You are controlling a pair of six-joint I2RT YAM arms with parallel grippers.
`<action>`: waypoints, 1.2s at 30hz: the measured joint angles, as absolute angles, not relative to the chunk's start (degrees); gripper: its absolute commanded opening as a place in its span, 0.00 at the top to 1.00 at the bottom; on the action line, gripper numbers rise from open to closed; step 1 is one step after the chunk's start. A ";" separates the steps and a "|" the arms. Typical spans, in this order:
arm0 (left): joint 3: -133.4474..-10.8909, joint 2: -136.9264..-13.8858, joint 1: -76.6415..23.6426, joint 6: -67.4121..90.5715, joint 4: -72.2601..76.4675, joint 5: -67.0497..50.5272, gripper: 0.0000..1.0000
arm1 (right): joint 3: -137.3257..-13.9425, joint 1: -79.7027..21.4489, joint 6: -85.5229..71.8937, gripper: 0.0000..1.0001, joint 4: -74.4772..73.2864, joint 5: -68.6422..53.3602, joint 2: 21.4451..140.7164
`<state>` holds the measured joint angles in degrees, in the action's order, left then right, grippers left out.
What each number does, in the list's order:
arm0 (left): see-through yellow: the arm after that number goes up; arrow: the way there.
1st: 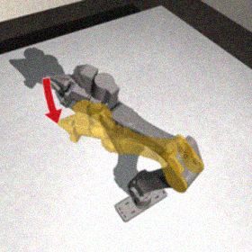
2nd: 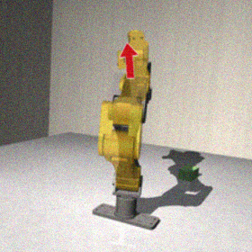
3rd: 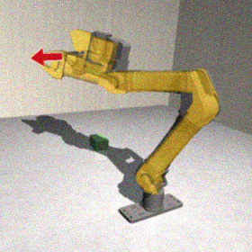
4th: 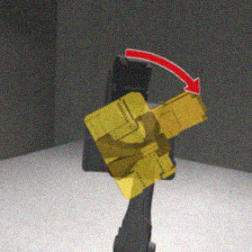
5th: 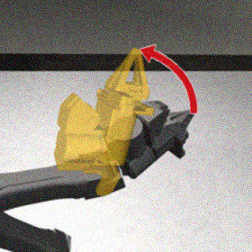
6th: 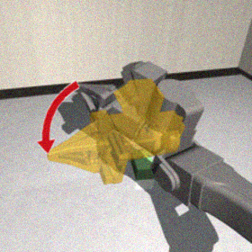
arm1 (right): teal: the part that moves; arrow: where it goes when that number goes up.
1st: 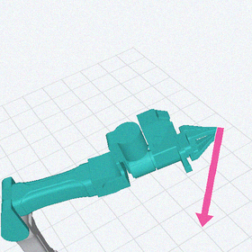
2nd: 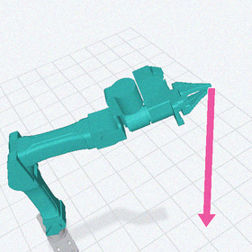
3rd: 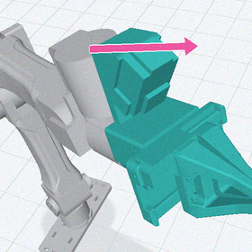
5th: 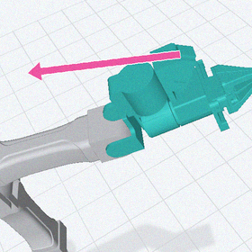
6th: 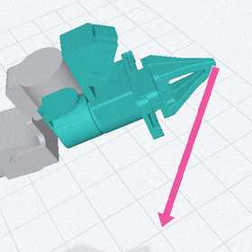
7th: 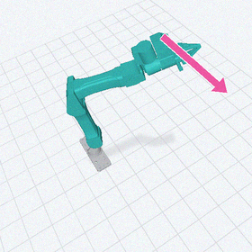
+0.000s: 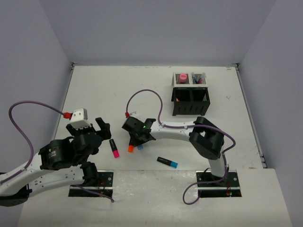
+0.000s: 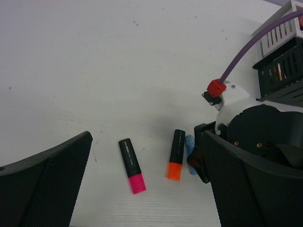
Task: Sort the stationery into containers
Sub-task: Pick up the stationery from the center of the board, then place the stationery in the storage box.
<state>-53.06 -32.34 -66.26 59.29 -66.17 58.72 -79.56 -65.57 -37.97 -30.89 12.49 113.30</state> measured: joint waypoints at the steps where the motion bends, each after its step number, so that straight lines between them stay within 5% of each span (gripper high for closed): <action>1: -53.06 -32.29 -66.26 59.09 -66.03 58.71 0.00 | -80.16 -65.54 -37.98 0.58 -31.14 12.51 113.74; 9: -53.06 -31.34 -66.26 58.47 -65.45 58.63 0.00 | -82.54 -64.73 -38.00 0.59 -32.35 13.62 116.70; 17: -53.06 -31.29 -66.23 57.82 -65.22 58.46 0.00 | -84.27 -62.37 -37.82 1.00 -32.20 14.28 118.34; 24: -53.06 -31.20 -66.24 57.49 -65.16 58.30 0.00 | -80.19 -61.83 -37.00 1.00 -32.85 20.37 113.41; 28: -53.06 -31.22 -66.24 57.45 -65.04 58.30 0.00 | -72.06 -56.66 -35.25 1.00 -29.38 27.08 99.17; 32: -53.06 -31.26 -66.22 57.41 -64.56 58.28 0.00 | -62.41 -46.88 -30.56 1.00 -12.74 34.21 82.47; 36: -53.06 -31.61 -66.24 57.43 -64.33 58.28 0.00 | -58.71 -38.74 -26.74 1.00 0.65 38.78 79.92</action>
<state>-53.06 -31.61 -66.24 57.43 -64.33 58.28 -58.71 -38.74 -26.74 0.65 38.78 79.92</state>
